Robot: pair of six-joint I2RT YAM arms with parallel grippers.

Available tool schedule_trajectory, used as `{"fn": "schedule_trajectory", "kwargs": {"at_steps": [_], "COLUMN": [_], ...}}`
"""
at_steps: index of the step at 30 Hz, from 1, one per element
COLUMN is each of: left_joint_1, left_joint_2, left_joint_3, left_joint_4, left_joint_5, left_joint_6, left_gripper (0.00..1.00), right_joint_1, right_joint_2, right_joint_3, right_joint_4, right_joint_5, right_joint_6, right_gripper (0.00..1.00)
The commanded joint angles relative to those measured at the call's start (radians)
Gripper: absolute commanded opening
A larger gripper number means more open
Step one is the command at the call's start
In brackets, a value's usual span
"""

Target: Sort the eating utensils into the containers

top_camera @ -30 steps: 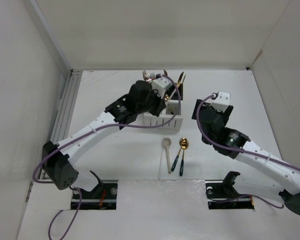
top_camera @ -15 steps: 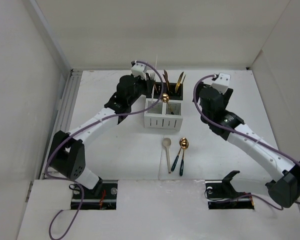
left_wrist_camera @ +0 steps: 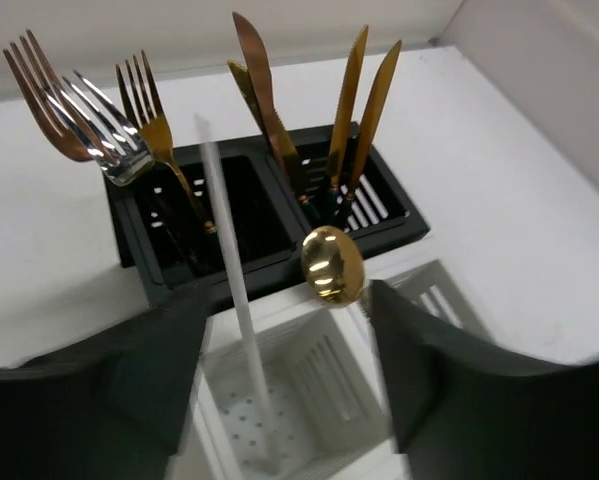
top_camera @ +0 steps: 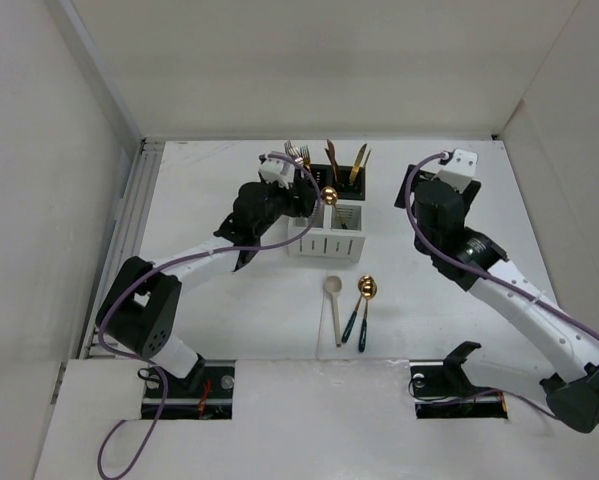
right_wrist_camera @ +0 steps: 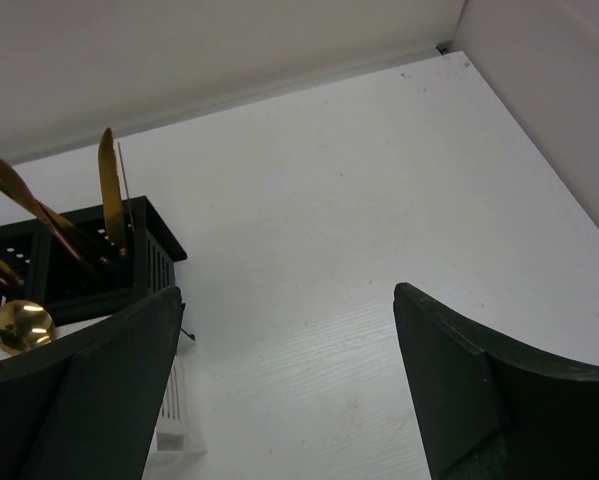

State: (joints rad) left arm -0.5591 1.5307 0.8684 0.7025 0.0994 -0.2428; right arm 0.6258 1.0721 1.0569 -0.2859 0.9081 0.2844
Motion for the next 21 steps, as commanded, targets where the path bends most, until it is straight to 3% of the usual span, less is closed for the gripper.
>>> {"fn": "schedule_trajectory", "kwargs": {"at_steps": [1,7,9,14,17,19,21], "left_joint_1": [0.007,0.017,0.018,-0.007,-0.007,-0.007,-0.007], "left_joint_2": [-0.007,-0.070,-0.104,-0.233,-0.299,-0.329,-0.372], "left_joint_3": [-0.017,0.050,0.078,0.127,0.127,0.103,0.052], "left_joint_4": [0.123,-0.015,-0.066,-0.266,-0.398,-0.448,-0.474], "left_joint_5": [0.017,-0.052,-0.064,-0.161,-0.197,-0.207,-0.228], "left_joint_6": [-0.003,0.016,0.092,0.223,0.212,0.191,0.157], "left_gripper": [0.72,0.87,0.92,0.97,0.98,0.98,1.00], "right_joint_1": [0.035,0.083,0.083,0.083,0.095,0.107,0.147], "right_joint_2": [-0.023,0.011,0.011,0.011,-0.009,-0.020,-0.003], "right_joint_3": [0.018,0.066,0.080,0.075,0.013,-0.084,-0.176], "right_joint_4": [-0.030,-0.177,-0.226,-0.482,-0.561,-0.550,-0.489], "right_joint_5": [0.006,-0.046,-0.104,-0.343,-0.486,-0.561,-0.645], "right_joint_6": [0.010,-0.002,0.024,0.229,0.378,0.438,0.484], "right_gripper": [0.91,0.92,0.92,0.91,0.80,0.66,0.60]}}
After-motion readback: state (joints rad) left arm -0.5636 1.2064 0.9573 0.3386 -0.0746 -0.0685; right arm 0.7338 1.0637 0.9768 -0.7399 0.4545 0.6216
